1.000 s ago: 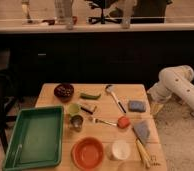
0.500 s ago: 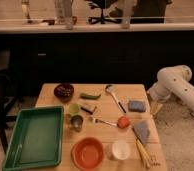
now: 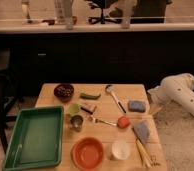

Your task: Place sponge in plastic cup

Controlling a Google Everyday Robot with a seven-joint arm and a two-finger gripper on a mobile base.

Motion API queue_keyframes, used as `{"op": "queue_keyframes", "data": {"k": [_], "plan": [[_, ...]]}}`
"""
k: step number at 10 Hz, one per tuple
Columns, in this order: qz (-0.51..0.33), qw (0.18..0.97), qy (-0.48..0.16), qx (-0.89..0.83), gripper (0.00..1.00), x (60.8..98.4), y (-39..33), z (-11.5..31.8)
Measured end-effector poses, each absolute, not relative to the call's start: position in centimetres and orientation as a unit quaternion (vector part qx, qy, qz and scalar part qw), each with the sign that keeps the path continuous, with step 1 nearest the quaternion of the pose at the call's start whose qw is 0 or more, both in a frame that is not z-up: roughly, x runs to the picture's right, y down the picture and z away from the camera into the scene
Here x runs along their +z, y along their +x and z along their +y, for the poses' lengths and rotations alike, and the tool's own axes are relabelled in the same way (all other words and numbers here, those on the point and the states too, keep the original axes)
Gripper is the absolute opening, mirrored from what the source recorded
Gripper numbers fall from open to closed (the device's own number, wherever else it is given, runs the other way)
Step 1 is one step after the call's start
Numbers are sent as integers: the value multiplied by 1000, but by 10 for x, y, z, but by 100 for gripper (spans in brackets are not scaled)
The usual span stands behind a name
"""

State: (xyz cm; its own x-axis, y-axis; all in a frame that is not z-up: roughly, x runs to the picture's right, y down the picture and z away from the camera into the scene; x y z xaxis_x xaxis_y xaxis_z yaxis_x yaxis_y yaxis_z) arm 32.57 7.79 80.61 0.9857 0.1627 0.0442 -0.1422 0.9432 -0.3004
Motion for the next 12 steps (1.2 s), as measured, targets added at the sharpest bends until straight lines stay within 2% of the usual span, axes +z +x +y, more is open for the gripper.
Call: {"op": "queue_keyframes", "data": {"k": [5,8,12], "plan": [[-86,985,-129,76,80,839,321,57],[-152,969,-160,108,80,871,331,56],[-194,950,-195,148,80,900,336,72]]}}
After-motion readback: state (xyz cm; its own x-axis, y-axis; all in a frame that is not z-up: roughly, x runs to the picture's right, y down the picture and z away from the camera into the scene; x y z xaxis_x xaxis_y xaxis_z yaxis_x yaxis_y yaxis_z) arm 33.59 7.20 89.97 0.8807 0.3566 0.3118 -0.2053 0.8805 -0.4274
